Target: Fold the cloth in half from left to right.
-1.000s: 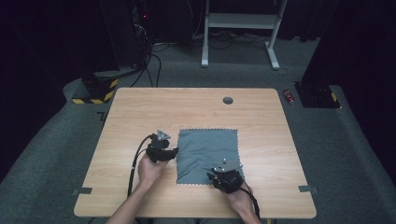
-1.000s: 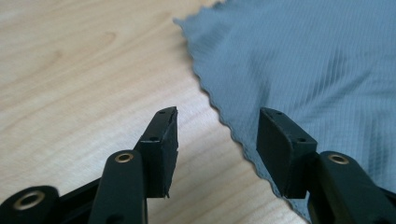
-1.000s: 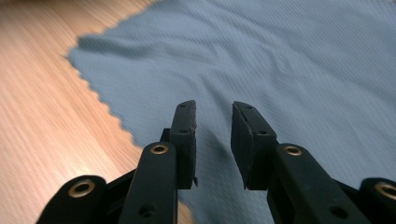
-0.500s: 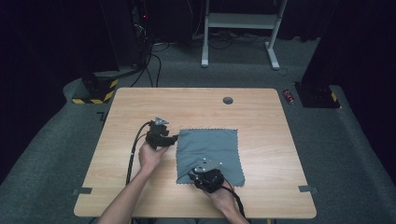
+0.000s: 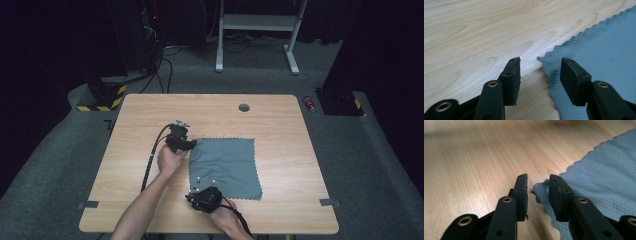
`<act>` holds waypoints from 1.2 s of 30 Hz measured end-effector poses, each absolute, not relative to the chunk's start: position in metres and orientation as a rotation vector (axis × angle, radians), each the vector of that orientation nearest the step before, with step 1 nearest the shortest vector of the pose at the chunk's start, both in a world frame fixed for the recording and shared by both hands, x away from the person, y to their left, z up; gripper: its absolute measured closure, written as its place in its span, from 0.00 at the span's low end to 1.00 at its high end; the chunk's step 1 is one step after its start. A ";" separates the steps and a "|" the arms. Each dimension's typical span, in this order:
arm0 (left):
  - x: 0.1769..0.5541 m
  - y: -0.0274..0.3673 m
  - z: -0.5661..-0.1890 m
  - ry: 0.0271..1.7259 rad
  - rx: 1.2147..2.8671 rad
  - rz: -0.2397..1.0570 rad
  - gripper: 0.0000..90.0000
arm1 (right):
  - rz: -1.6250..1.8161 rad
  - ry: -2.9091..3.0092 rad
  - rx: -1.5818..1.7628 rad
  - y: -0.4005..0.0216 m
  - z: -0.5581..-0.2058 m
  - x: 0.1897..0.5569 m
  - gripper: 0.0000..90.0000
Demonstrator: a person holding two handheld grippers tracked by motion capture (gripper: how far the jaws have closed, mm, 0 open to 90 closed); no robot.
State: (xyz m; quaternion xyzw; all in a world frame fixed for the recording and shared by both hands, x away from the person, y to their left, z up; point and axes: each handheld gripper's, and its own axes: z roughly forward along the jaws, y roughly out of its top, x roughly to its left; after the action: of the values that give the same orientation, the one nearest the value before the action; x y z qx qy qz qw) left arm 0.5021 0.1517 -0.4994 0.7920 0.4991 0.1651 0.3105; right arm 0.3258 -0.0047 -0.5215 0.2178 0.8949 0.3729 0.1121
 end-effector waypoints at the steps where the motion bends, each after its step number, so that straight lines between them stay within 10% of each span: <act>1: 0.503 0.151 -0.501 1.330 2.088 0.437 0.58 | 1.088 2.625 0.635 -0.004 -0.521 0.325 0.76; 11: 0.513 0.140 -0.507 1.318 2.152 0.451 0.65 | 1.075 2.611 0.621 -0.005 -0.521 0.324 0.89; 21: 0.512 0.133 -0.506 1.255 2.183 0.408 0.98 | 1.045 2.599 0.618 -0.005 -0.520 0.322 1.00; 36: 0.518 0.145 -0.501 1.280 2.145 0.354 1.00 | 1.097 2.608 0.597 -0.013 -0.512 0.318 1.00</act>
State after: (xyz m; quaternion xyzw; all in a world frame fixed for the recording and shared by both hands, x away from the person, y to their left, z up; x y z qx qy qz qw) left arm 0.5178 0.1455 -0.5011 0.8099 0.4833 0.1338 0.3043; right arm 0.3178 -0.0127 -0.5115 0.2048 0.8949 0.3763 0.1247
